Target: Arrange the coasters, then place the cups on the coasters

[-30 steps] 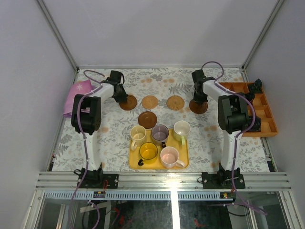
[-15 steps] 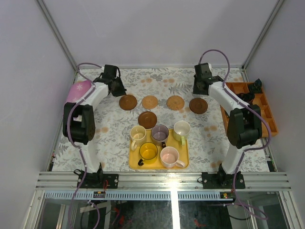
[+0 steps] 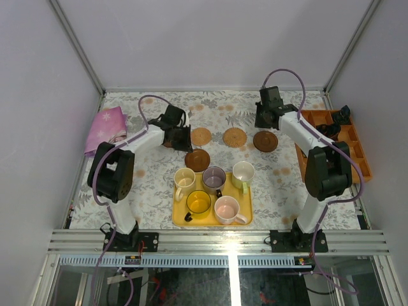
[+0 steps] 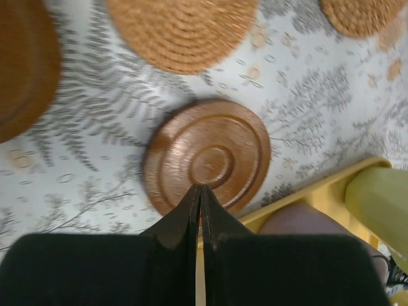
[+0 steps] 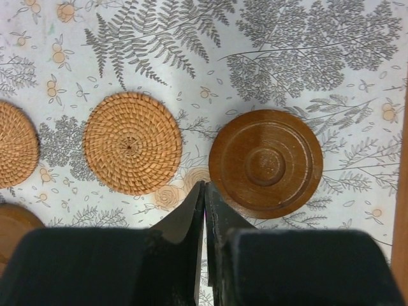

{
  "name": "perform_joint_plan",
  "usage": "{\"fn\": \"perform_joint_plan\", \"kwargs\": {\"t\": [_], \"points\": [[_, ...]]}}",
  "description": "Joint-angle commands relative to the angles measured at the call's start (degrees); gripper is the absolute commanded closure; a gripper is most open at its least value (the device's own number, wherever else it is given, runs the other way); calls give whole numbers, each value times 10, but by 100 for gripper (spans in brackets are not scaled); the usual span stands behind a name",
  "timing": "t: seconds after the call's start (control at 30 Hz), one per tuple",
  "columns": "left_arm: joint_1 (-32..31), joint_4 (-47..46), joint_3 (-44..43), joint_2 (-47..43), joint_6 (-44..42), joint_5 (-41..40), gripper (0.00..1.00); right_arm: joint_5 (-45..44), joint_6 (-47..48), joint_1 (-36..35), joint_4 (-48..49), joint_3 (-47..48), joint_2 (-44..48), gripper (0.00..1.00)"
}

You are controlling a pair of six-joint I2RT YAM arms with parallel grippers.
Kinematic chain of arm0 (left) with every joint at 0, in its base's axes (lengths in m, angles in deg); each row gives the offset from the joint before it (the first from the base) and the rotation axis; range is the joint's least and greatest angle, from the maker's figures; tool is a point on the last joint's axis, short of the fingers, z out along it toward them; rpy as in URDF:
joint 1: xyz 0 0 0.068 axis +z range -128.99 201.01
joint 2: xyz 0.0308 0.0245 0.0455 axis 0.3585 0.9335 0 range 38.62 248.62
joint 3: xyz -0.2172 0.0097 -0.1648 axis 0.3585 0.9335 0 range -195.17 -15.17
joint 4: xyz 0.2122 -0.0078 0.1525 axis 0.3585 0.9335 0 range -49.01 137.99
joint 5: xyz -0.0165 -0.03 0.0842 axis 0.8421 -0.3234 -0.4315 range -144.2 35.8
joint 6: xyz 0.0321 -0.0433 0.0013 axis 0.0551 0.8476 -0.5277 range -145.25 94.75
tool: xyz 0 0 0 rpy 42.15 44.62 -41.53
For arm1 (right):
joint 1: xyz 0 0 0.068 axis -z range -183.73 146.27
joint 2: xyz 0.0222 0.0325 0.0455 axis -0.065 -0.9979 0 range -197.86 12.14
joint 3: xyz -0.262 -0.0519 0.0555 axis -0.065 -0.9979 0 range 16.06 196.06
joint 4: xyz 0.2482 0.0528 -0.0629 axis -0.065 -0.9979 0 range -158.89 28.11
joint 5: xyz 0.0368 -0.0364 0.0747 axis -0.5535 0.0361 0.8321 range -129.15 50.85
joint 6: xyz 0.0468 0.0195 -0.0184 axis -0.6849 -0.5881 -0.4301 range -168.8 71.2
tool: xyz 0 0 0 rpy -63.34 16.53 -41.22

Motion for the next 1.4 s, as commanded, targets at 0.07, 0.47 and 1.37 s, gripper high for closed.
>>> {"fn": "perform_joint_plan", "kwargs": {"t": [0.07, 0.47, 1.37], "points": [[-46, 10, -23, 30, -42, 23, 100, 39, -2, -11, 19, 3, -11, 95], [-61, 25, -72, 124, -34, -9, 100, 64, 3, -22, 16, 7, -25, 96], [-81, 26, -344, 313, 32, -9, 97, 163, 4, -25, 33, 100, -154, 96]]}}
